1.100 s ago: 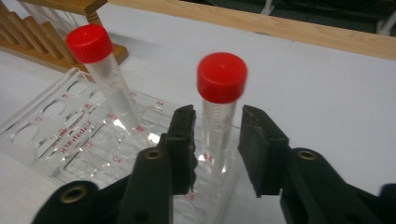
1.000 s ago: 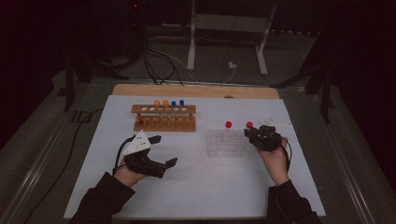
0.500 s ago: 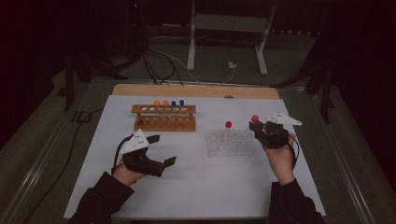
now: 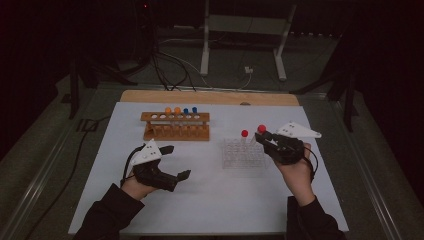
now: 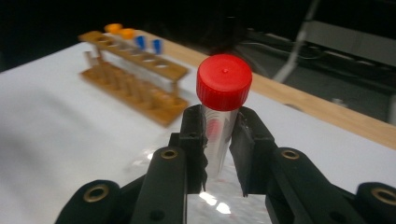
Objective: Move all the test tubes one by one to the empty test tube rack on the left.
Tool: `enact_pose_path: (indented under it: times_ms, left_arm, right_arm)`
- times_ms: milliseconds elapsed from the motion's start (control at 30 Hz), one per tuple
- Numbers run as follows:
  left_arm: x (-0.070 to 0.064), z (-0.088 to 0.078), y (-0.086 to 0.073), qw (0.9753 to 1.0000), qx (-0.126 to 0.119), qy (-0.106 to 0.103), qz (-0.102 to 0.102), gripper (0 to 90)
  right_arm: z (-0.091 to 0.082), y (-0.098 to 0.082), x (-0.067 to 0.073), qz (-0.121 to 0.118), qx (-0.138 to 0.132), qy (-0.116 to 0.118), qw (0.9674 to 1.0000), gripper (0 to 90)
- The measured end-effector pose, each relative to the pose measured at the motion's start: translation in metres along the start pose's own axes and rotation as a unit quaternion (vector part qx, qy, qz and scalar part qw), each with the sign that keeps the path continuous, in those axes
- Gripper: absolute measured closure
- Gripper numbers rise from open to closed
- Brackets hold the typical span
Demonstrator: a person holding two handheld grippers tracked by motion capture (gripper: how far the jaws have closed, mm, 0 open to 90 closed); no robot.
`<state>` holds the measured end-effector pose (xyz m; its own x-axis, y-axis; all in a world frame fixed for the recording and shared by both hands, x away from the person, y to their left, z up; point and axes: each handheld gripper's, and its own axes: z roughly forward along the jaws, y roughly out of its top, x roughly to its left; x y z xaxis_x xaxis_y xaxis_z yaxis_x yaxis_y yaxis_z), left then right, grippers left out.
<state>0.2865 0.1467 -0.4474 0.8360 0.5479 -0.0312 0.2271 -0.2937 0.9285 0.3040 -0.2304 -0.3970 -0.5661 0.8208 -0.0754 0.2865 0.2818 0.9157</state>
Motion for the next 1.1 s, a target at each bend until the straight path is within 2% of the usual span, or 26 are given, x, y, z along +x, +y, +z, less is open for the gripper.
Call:
enact_pose_path:
  times_ms: [200,467,700,933,1100]
  left_arm:
    - [-0.003,0.001,0.001,0.9999,0.006,-0.008,0.005,1.7]
    - [-0.009,0.002,0.005,0.9997,0.007,-0.019,0.012,2.0]
    - [-0.015,0.004,0.008,0.9993,0.009,-0.031,0.017,2.1]
    - [-0.020,0.006,0.009,0.9988,0.012,-0.042,0.020,5.1]
    - [-0.023,0.008,0.010,0.9985,0.009,-0.048,0.024,10.9]
  right_arm:
    - [0.008,0.000,0.022,-0.015,0.010,0.036,0.9992,74.5]
    - [0.022,-0.007,0.048,-0.038,0.023,0.077,0.9961,74.5]
    - [0.038,-0.018,0.076,-0.064,0.049,0.112,0.9904,74.5]
    - [0.048,-0.027,0.096,-0.080,0.067,0.137,0.9851,74.4]
    - [0.052,-0.032,0.107,-0.089,0.077,0.152,0.9814,74.4]
